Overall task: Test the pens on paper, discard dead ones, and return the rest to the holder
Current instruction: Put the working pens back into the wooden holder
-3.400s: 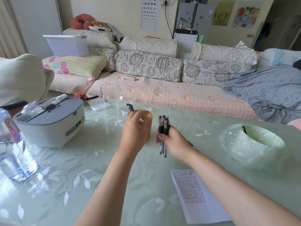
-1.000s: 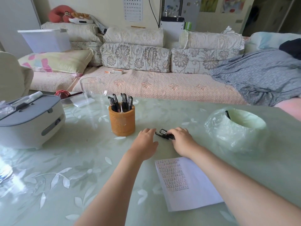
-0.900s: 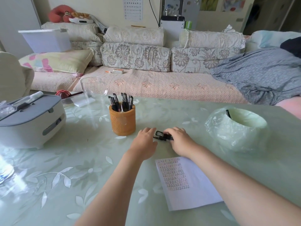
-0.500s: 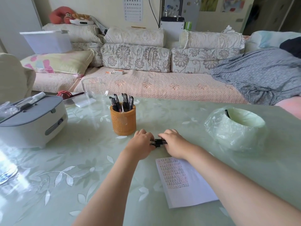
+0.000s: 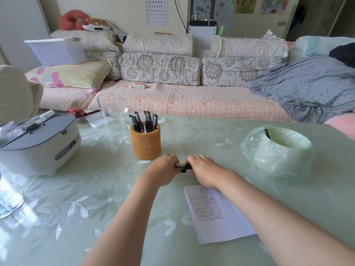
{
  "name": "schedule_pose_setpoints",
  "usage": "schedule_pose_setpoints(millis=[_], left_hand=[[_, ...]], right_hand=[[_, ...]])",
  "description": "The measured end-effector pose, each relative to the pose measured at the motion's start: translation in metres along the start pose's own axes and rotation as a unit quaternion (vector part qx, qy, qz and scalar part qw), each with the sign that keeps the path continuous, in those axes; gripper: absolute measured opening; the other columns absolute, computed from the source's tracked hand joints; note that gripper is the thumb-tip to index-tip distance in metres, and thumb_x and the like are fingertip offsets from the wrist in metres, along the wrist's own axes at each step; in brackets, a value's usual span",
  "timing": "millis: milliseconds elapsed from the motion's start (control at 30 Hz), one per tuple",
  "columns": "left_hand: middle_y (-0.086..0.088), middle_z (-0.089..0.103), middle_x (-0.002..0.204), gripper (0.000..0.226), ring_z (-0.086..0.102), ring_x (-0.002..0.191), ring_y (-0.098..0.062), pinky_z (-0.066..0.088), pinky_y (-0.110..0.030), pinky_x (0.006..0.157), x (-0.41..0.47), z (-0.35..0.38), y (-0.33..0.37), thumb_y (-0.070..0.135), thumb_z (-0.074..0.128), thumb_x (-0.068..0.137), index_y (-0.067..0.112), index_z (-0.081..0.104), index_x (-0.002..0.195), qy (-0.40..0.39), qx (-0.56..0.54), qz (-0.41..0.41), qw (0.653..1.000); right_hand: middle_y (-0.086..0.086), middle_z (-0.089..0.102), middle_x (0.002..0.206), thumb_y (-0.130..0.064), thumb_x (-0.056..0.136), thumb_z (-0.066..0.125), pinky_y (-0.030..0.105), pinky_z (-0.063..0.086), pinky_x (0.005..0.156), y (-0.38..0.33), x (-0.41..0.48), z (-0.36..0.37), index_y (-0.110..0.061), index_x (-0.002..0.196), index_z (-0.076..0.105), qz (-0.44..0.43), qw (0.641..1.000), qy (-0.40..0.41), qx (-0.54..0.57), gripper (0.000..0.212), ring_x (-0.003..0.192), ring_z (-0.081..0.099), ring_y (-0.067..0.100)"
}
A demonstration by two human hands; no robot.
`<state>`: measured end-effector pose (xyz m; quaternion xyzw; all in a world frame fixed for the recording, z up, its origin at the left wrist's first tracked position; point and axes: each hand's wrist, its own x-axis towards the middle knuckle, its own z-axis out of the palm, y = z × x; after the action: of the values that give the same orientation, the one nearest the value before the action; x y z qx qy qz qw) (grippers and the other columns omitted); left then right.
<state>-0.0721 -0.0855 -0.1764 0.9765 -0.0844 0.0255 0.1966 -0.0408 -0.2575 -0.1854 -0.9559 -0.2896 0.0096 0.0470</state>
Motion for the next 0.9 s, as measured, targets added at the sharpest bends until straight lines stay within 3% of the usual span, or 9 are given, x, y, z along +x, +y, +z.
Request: schedule_pose_setpoints(millis=[133, 300, 433, 533, 633, 700, 800, 900], left_hand=[[0.003, 0.065, 0.094, 0.014, 0.056, 0.073, -0.012, 0.040, -0.022, 0.062, 0.000, -0.017, -0.004, 0.020, 0.064, 0.090, 0.020, 0.064, 0.103, 0.074, -0.138, -0.017, 0.987], [0.005, 0.068, 0.080, 0.020, 0.058, 0.059, -0.003, 0.048, -0.022, 0.061, -0.010, -0.034, 0.007, 0.012, 0.060, 0.087, 0.025, 0.065, 0.101, 0.119, -0.337, -0.027, 0.933], [0.005, 0.066, 0.075, 0.008, 0.055, 0.059, -0.005, 0.048, -0.024, 0.062, -0.014, -0.041, 0.011, 0.020, 0.062, 0.091, 0.024, 0.064, 0.098, 0.155, -0.332, 0.017, 0.930], [0.009, 0.064, 0.081, 0.008, 0.055, 0.062, -0.007, 0.046, -0.023, 0.063, -0.014, -0.047, 0.009, 0.019, 0.058, 0.094, 0.024, 0.061, 0.098, 0.168, -0.266, 0.019, 0.949], [-0.006, 0.068, 0.079, 0.010, 0.055, 0.059, -0.005, 0.043, -0.019, 0.055, -0.015, -0.052, 0.009, 0.017, 0.052, 0.096, 0.022, 0.059, 0.101, 0.147, -0.244, 0.029, 0.958], [-0.007, 0.066, 0.076, 0.011, 0.055, 0.056, -0.003, 0.042, -0.014, 0.052, -0.015, -0.054, 0.009, 0.014, 0.052, 0.096, 0.021, 0.058, 0.103, 0.158, -0.242, 0.040, 0.957], [0.006, 0.055, 0.086, 0.025, 0.053, 0.054, 0.001, 0.039, -0.011, 0.055, -0.009, -0.058, 0.000, 0.017, 0.060, 0.092, 0.022, 0.055, 0.116, 0.200, -0.279, 0.038, 0.939], [0.003, 0.058, 0.103, 0.029, 0.060, 0.080, -0.013, 0.052, -0.033, 0.075, 0.001, -0.063, -0.021, 0.021, 0.062, 0.088, 0.026, 0.056, 0.116, 0.290, -0.317, -0.012, 0.903]], right_hand=[[0.013, 0.051, 0.116, -0.012, 0.100, 0.040, 0.040, 0.039, 0.094, -0.003, 0.003, -0.005, -0.010, 0.115, 0.048, -0.002, 0.997, 0.012, 0.079, 0.018, 0.113, 0.045, 0.030], [0.007, 0.053, 0.113, -0.019, 0.102, 0.038, 0.033, 0.043, 0.086, -0.020, 0.003, -0.017, -0.019, 0.107, 0.052, 0.014, 0.971, 0.025, 0.237, 0.015, 0.103, 0.055, 0.023], [-0.003, 0.060, 0.099, -0.022, 0.103, 0.036, 0.030, 0.048, 0.078, -0.035, 0.004, -0.021, -0.022, 0.103, 0.050, 0.027, 0.937, 0.025, 0.348, 0.014, 0.082, 0.062, 0.012], [-0.003, 0.066, 0.097, -0.015, 0.101, 0.038, 0.027, 0.045, 0.075, -0.045, 0.004, -0.025, -0.024, 0.102, 0.050, 0.027, 0.903, 0.030, 0.428, 0.014, 0.083, 0.063, 0.009], [-0.006, 0.066, 0.085, -0.004, 0.096, 0.039, 0.032, 0.048, 0.080, -0.052, 0.007, -0.031, -0.024, 0.100, 0.052, 0.018, 0.889, 0.066, 0.453, 0.024, 0.080, 0.063, 0.006], [-0.004, 0.065, 0.081, -0.001, 0.095, 0.037, 0.038, 0.050, 0.083, -0.055, 0.011, -0.033, -0.020, 0.097, 0.053, 0.021, 0.891, 0.073, 0.448, 0.026, 0.078, 0.063, 0.009], [0.000, 0.066, 0.080, -0.002, 0.094, 0.038, 0.049, 0.050, 0.084, -0.057, 0.019, -0.037, -0.020, 0.089, 0.056, 0.038, 0.895, 0.107, 0.431, 0.026, 0.080, 0.063, 0.024], [0.000, 0.064, 0.080, 0.001, 0.095, 0.039, 0.046, 0.051, 0.088, -0.066, 0.032, -0.052, -0.024, 0.094, 0.057, 0.061, 0.847, 0.169, 0.500, 0.031, 0.077, 0.063, 0.019]])
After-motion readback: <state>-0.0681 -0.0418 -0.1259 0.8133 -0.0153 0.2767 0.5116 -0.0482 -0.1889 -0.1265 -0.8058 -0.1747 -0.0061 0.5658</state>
